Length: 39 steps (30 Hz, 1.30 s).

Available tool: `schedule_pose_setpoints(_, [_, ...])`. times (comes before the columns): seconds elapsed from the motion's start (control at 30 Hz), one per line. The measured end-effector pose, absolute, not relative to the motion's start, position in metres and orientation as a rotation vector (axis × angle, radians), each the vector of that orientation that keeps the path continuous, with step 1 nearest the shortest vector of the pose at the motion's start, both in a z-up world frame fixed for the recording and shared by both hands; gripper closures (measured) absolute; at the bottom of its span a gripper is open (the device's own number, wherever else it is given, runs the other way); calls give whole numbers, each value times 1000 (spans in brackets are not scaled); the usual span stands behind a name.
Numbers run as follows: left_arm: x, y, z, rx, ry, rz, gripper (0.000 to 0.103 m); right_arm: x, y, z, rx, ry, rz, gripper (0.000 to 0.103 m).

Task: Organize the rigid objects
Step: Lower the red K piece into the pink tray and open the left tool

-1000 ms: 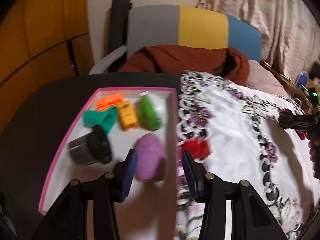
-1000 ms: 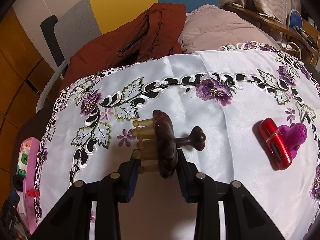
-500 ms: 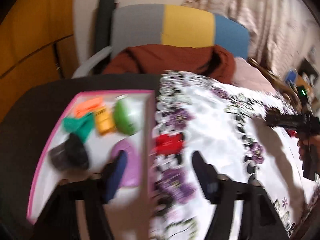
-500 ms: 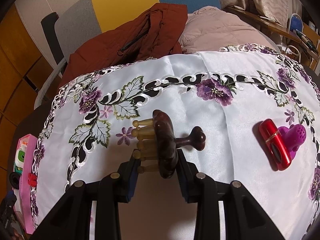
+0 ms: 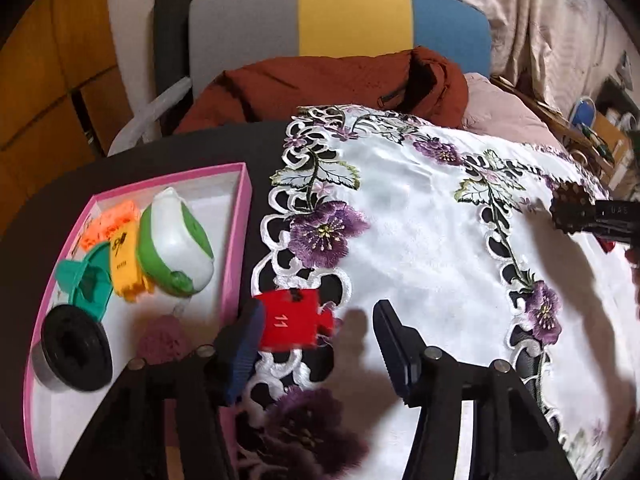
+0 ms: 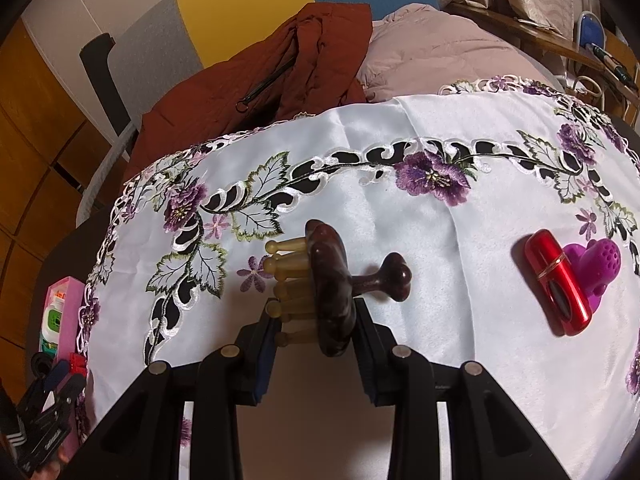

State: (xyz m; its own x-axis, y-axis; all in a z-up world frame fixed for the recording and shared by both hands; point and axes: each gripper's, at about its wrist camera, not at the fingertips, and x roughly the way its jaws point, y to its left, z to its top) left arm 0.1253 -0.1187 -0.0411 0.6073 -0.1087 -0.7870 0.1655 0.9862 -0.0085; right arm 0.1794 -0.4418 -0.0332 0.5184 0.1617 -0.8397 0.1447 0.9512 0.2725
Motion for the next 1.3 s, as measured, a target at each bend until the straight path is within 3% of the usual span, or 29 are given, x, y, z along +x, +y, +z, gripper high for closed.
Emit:
schedule_pose_setpoints(0.2, [131,-119,-46,151,889,-136,46,180,-438,-33,316,1035,22,68])
schedule_pose_setpoints(0.4, [147,-109,-53,60,949,-126,40,181,-441,-34,339,1037,18,68])
schedule_pose_setpoints(0.43, [148,-110,-53,69,948,-129,41,181,-442,-34,342,1037,18,68])
schedule_pose_setpoints(0.67, [148,-99,-52,-4,925,-128,77,181,-442,-34,352,1038,20,68])
schedule_pose_setpoints(1.13, [139,-87,-32,-70,851,-114,81,181,-439,-35,336,1038,28,68])
schedule_pose_setpoints(1.3, [135,-84,-32,-54,860,-138,88,181,-438,-35,332,1039,27,68])
